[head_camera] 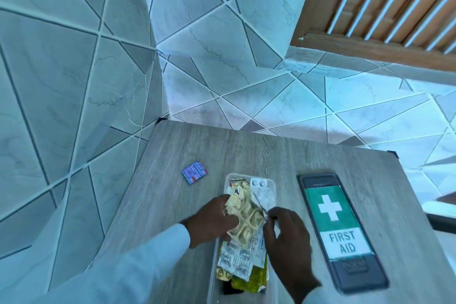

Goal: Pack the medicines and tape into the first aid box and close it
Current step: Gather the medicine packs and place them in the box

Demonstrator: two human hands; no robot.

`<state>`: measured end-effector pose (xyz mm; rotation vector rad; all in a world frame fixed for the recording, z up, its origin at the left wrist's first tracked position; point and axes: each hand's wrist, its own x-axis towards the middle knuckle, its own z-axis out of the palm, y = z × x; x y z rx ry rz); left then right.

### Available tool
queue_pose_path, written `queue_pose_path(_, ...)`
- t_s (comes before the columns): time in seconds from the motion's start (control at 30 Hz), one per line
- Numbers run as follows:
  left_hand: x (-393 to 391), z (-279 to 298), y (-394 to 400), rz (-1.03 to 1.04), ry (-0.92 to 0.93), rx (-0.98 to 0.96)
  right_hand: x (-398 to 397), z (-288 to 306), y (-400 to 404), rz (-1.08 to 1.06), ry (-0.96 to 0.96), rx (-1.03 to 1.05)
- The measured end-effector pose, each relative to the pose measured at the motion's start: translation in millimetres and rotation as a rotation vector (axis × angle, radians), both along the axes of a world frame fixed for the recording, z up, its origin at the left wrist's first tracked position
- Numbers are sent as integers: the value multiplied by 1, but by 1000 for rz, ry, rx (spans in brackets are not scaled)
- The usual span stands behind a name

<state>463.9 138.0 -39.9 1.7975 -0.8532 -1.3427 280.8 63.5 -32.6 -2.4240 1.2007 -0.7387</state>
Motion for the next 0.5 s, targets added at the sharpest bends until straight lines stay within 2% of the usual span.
queue_pose_path(0.07, -11, -6, 12, -71, -104, 59, -7, -9, 22, 4, -20, 1)
queue_pose_path(0.13, -17, -8, 20, -115, -181, -11, -11, -19, 42, 25, -28, -45)
queue_pose_path(0.33, -29, -16, 25, -149, -439, -76, -16, -43, 77, 107, 182, -123)
queue_pose_path(0.5, -39, -24, 20, -293, -697, -155, -29, -52, 94, 109, 228, -109)
